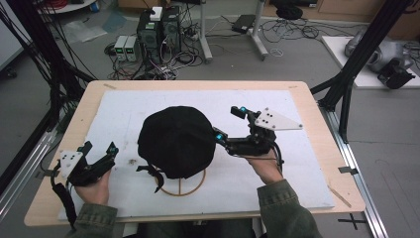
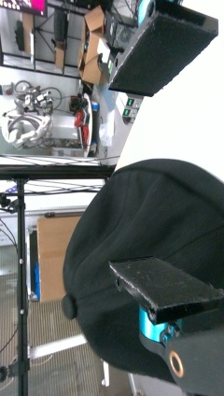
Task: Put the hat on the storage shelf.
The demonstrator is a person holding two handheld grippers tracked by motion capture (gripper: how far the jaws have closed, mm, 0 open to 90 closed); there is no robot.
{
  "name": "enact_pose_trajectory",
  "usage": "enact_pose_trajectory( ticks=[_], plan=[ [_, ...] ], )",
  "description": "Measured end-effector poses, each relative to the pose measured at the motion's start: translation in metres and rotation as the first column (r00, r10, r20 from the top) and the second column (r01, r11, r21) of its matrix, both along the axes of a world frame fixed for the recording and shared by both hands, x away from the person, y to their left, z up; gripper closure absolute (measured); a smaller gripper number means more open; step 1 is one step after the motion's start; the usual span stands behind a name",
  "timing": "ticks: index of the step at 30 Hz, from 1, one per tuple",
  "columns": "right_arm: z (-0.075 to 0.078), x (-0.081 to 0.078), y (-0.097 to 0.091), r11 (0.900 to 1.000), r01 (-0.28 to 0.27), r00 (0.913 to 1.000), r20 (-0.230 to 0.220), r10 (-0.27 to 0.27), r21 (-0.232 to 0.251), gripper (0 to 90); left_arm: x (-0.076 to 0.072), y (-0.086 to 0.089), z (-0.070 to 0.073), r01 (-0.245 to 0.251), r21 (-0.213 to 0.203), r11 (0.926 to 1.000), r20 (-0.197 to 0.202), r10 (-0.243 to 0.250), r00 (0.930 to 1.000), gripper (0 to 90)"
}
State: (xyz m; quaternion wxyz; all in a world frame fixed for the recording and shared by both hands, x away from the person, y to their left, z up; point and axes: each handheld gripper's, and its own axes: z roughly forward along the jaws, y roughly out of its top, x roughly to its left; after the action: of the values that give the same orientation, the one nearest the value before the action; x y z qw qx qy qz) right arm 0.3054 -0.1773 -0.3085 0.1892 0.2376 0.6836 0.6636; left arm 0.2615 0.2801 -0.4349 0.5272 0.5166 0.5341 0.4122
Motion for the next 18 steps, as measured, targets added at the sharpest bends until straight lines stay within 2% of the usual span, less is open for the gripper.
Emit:
enact_pose_trajectory(
  ticks=[6,11,16,18],
  plan=[
    [-0.009,0.001,-0.02,0.9983,0.057,0.9983,0.012,-0.057,0.005,11.4,0.0,0.0,0.0,0.003,0.002,1.0,-0.005,-0.003,1.0,18.6],
    [-0.021,0.0,-0.036,0.9945,0.105,0.9945,-0.011,-0.105,0.003,11.4,0.0,-0.001,0.0,0.003,0.002,1.0,-0.003,-0.003,1.0,18.6],
    [-0.036,-0.001,-0.054,0.985,0.172,0.9849,-0.019,-0.172,0.006,11.5,0.0,-0.001,-0.001,0.003,0.003,1.0,-0.005,-0.003,1.0,18.6],
    [-0.041,-0.001,-0.06,0.9764,0.216,0.9763,-0.017,-0.216,0.007,12.0,0.0,-0.001,-0.001,0.004,0.002,1.0,-0.004,-0.004,1.0,18.6]
  ],
)
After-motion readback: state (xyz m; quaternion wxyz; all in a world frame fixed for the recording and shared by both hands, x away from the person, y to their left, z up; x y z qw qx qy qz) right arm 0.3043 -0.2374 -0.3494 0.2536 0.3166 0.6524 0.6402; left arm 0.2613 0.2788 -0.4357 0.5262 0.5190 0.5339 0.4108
